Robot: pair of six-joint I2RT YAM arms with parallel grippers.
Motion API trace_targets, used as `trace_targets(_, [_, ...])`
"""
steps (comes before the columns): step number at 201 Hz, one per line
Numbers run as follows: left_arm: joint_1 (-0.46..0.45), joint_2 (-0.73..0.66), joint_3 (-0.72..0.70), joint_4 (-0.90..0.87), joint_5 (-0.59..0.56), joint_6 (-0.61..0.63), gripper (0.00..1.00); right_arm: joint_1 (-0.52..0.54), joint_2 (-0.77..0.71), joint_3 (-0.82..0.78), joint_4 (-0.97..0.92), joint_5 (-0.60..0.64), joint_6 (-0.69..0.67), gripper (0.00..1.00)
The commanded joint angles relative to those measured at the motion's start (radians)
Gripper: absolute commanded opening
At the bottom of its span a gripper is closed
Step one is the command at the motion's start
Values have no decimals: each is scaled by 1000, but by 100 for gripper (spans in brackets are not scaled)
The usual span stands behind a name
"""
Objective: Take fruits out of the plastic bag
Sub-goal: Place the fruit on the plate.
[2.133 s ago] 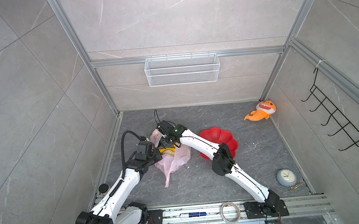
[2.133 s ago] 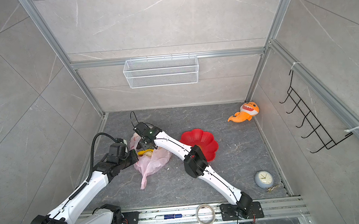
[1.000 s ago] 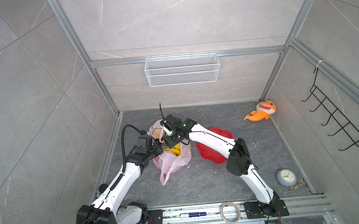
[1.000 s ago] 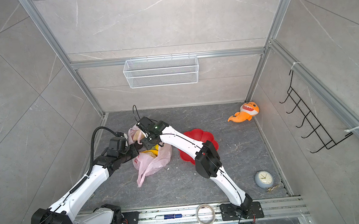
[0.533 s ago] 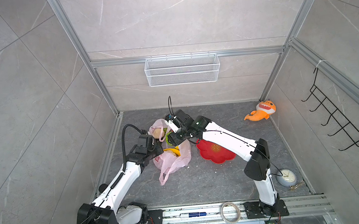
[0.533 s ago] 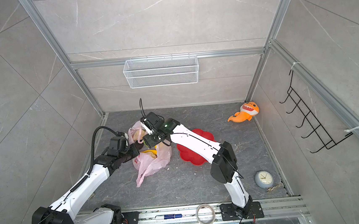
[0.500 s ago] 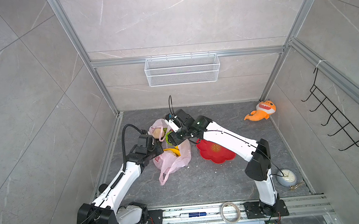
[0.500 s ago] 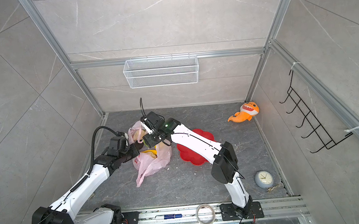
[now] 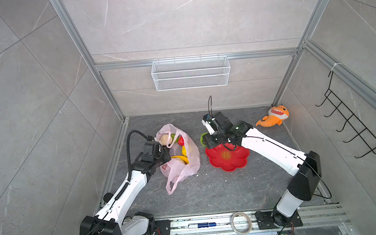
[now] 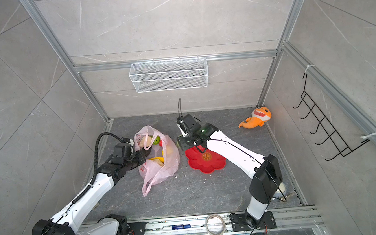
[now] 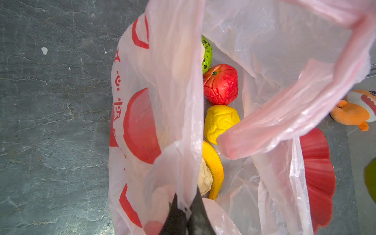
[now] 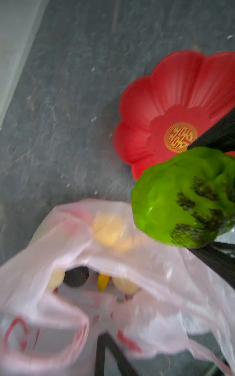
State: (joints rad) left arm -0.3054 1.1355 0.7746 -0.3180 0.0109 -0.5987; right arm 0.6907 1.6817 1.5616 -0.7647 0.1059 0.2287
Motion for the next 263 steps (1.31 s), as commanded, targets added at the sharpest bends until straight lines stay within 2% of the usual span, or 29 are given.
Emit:
trace_targets(1, [-3,-19,18,7,20,16,1,-41,-17,-99,50,54,40,22])
trace_targets(44, [-3,-14,25,-3,18,17,1,-87,64,-180,113,72,69,22])
trace_targets(113, [-3,-20,23,-19,9,17,1,-113,194,-207,178,53,91,24])
trace_targets(166, [-2,-19,20,-20,7,16,1,-122,231,-222,199,35,104,29])
trace_targets(188, [-3,-18,19,-19,5,16,1,-122,241,-224,198,34,104,34])
trace_targets(263, [-3,-21,17,-15,5,14,1,-123,215,-220,182,38,103,61])
